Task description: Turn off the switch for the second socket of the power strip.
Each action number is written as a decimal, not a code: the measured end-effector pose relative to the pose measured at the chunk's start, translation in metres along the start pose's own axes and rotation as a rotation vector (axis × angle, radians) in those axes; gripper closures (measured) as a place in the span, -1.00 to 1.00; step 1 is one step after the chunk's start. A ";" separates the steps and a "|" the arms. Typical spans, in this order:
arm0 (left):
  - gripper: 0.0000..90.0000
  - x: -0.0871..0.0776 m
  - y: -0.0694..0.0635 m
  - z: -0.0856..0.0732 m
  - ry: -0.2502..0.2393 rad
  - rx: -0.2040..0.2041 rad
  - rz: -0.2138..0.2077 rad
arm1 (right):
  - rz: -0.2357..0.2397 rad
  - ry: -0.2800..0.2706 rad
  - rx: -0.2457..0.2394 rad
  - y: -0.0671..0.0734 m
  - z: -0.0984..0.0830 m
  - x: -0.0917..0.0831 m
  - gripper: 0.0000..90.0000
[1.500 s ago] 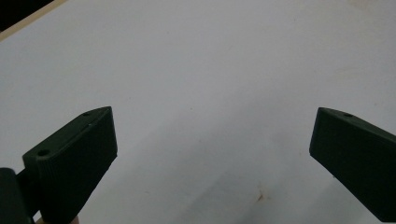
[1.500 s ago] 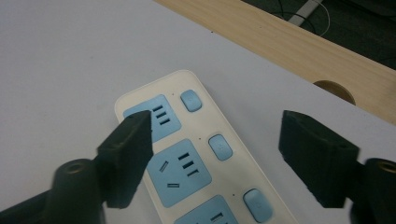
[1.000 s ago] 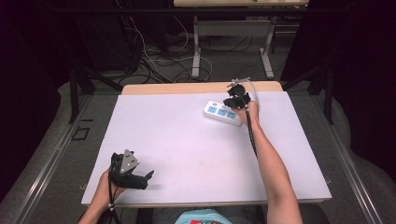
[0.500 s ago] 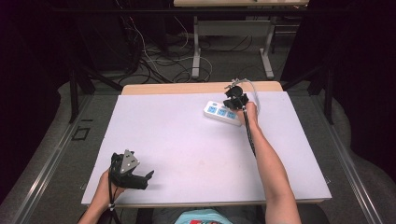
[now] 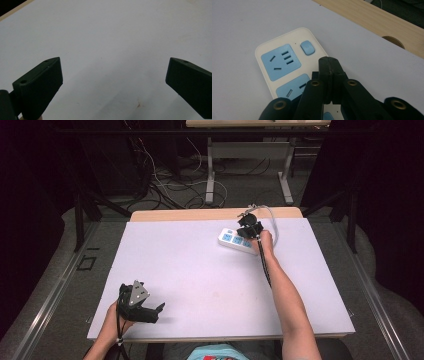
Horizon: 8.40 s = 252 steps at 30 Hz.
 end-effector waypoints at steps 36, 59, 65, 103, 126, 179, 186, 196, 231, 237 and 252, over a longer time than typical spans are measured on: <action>-0.98 -0.002 0.000 -0.001 0.010 0.000 0.001 | -0.002 -0.027 0.028 0.004 -0.001 0.003 1.00; -0.98 0.001 -0.001 0.000 0.014 0.008 -0.006 | 0.007 -0.052 0.061 -0.009 -0.008 -0.004 1.00; -0.98 0.002 -0.001 0.001 0.007 0.004 -0.002 | -0.020 -0.041 0.025 -0.007 -0.008 -0.004 1.00; -0.98 0.002 -0.001 0.002 0.014 0.017 -0.011 | -0.144 -0.003 -0.151 0.002 -0.007 -0.001 1.00; -0.98 0.001 0.000 0.001 0.017 0.024 0.000 | -0.122 -0.020 -0.082 0.000 -0.007 -0.001 1.00; -0.98 0.001 -0.001 0.001 0.016 0.018 -0.008 | 0.033 -0.057 0.024 0.000 0.004 -0.033 -0.67; -0.98 0.001 -0.001 0.001 0.015 0.017 -0.007 | 0.103 -0.062 0.049 0.003 0.005 -0.041 -1.00; -0.98 0.002 -0.001 0.001 0.007 0.017 -0.007 | 0.158 -0.080 0.045 0.010 0.004 -0.055 -1.00; -0.98 -0.003 -0.002 0.002 0.002 0.028 -0.003 | 0.234 -0.150 -0.034 0.033 -0.061 -0.151 -1.00; -0.98 -0.002 -0.002 0.002 0.011 0.051 -0.009 | 0.241 -0.144 -0.033 0.038 -0.080 -0.163 -1.00; -0.98 -0.002 -0.003 0.003 0.011 0.044 -0.011 | 0.202 -0.145 -0.058 0.044 -0.124 -0.185 -1.00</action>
Point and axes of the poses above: each handheld gripper's, and its own axes: x roughly forward along the jaws, z roughly out of its top, y roughly to its left, the point moved 8 cm from there along x, roughly forward along the jaws, and after that the axes turned 14 degrees about x, right-handed, at the moved point
